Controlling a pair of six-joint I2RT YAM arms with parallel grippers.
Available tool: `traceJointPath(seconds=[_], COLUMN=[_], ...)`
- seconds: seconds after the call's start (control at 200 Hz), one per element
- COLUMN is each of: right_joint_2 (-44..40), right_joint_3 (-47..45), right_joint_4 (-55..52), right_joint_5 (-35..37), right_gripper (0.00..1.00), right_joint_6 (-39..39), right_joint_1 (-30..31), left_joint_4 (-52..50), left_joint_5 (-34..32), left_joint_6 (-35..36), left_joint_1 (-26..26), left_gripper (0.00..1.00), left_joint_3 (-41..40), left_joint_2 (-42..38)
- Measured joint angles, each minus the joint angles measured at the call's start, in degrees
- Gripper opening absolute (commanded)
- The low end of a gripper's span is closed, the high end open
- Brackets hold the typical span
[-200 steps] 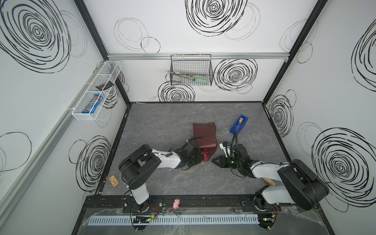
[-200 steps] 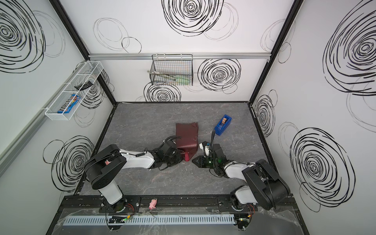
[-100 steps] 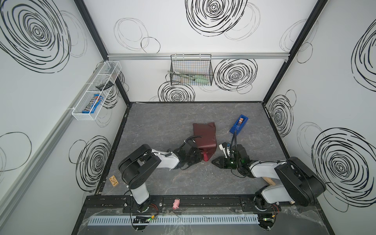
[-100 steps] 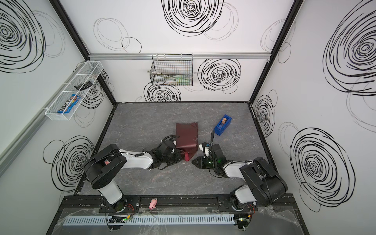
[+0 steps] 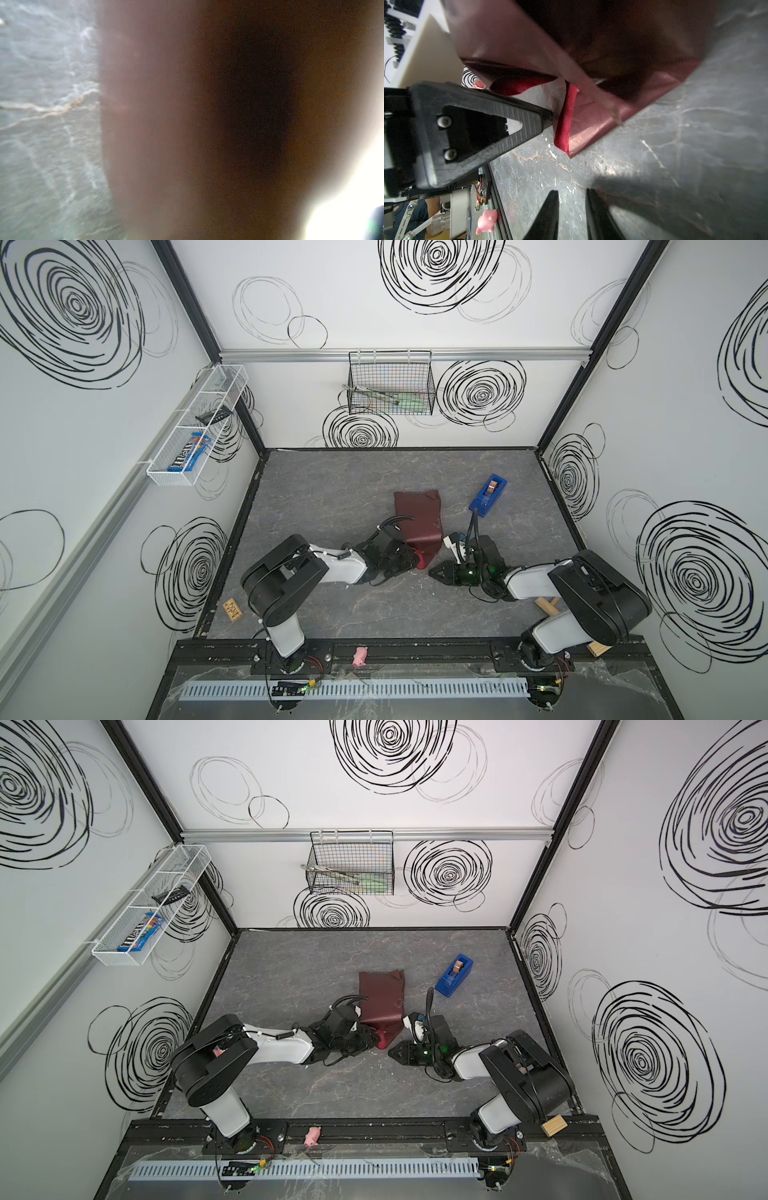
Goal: Wrap a gift box in wrapping paper
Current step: Fold the wrapping paper for the gift box.
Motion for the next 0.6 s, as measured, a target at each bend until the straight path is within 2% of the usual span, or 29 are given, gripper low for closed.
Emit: traceJointPath(seconds=[0.185,0.37,0.495,0.6], right_joint_2=[0.5,0.7,1.2,1.7], right_joint_3=[0.3,0.4,0.9,1.0], right_joint_4=[0.6,1.0,1.1,1.7], right_joint_5=[0.0,-0.1,-0.3,-0.7], right_gripper=[0.34,0.35,0.36,0.36], right_joint_6=[0.5,0.6,0.6,0.5], right_joint_1=[0.0,-0.2,-0.3,-0.5], left_joint_4=[-3.8,-7.5,-8.1,-7.9], left_joint_5=[-0.5,-1.3,-1.6,-1.7], left_joint_6=[0.0,0.2,0.2,0.2], left_joint_1=[-0.4,-0.7,-0.8,-0.8], left_gripper=[0.47,0.46,0.43,0.35], left_joint_3=[1.9,4.0,4.6,4.7], left_joint_2=[0.0,0.2,0.7,1.1])
